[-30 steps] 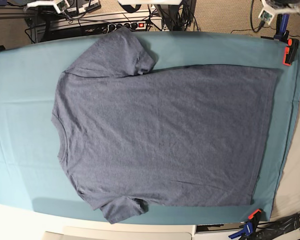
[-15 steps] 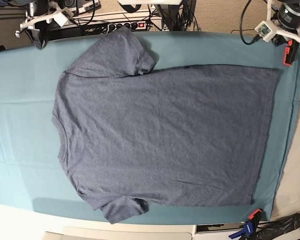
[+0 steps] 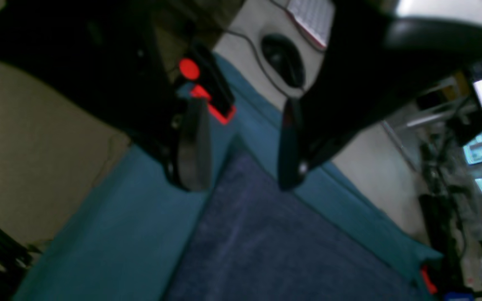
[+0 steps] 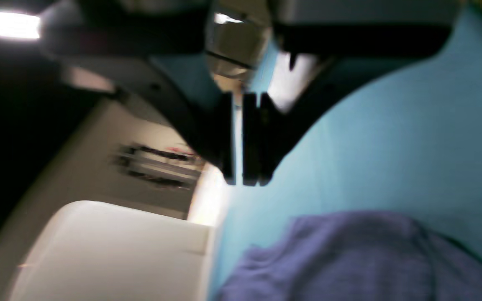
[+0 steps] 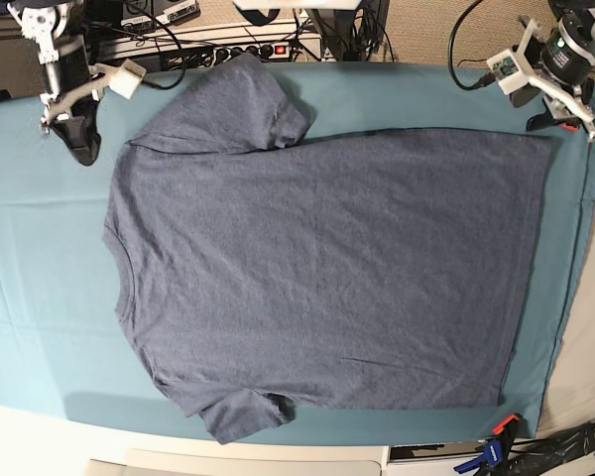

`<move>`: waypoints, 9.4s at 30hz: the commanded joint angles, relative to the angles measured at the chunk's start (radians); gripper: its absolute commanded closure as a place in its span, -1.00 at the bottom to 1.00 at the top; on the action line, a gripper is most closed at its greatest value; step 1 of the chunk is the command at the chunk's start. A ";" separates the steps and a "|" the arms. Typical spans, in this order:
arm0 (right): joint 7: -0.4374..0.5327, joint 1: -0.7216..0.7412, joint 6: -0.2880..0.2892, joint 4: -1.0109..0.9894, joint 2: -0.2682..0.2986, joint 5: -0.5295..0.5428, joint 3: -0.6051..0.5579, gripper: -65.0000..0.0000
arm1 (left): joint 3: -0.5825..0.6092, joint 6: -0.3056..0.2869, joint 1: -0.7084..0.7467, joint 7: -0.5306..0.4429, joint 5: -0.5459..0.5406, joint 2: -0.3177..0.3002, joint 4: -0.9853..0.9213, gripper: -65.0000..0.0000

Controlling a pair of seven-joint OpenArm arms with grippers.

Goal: Fold the T-shirt properly
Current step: 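Move both grippers down to the shirt's shoulder corners, then close both grippers on the shoulder corners of the shirt, then lift and pull the shirt's shoulders toward the robot with both grippers, then lower the shirt and lay the shoulder edge back onto the table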

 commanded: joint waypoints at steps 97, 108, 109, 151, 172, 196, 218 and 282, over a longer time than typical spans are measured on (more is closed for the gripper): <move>0.008 0.409 0.397 -0.076 0.020 0.059 -0.398 1.00 | 0.649 0.279 -0.544 0.085 0.255 -0.045 -0.556 0.13; -0.010 0.409 0.393 -0.076 0.020 0.059 -0.398 1.00 | 0.649 0.279 -0.545 0.100 0.256 -0.044 -0.555 1.00; -0.014 0.409 0.392 -0.076 0.020 0.059 -0.398 1.00 | 0.649 0.279 -0.545 0.100 0.256 -0.045 -0.555 1.00; -0.251 -0.008 0.308 0.142 0.023 -0.005 -0.178 1.00 | 0.603 0.335 -0.363 0.260 0.278 -0.125 -0.384 1.00; -0.257 -0.136 0.310 0.142 0.005 0.013 -0.123 1.00 | 0.598 0.347 -0.241 0.366 0.286 -0.146 -0.214 1.00; -0.292 -0.309 0.310 0.231 -0.014 -0.013 -0.124 1.00 | 0.598 0.390 -0.023 0.441 0.385 -0.135 -0.100 1.00; -0.343 -0.320 0.310 0.231 -0.013 -0.032 -0.121 1.00 | 0.548 0.394 -0.010 0.482 0.400 -0.135 -0.098 1.00; -0.124 0.799 0.432 -0.325 -0.182 0.161 -0.457 1.00 | 0.548 0.280 -0.597 0.229 0.044 -0.137 -0.358 1.00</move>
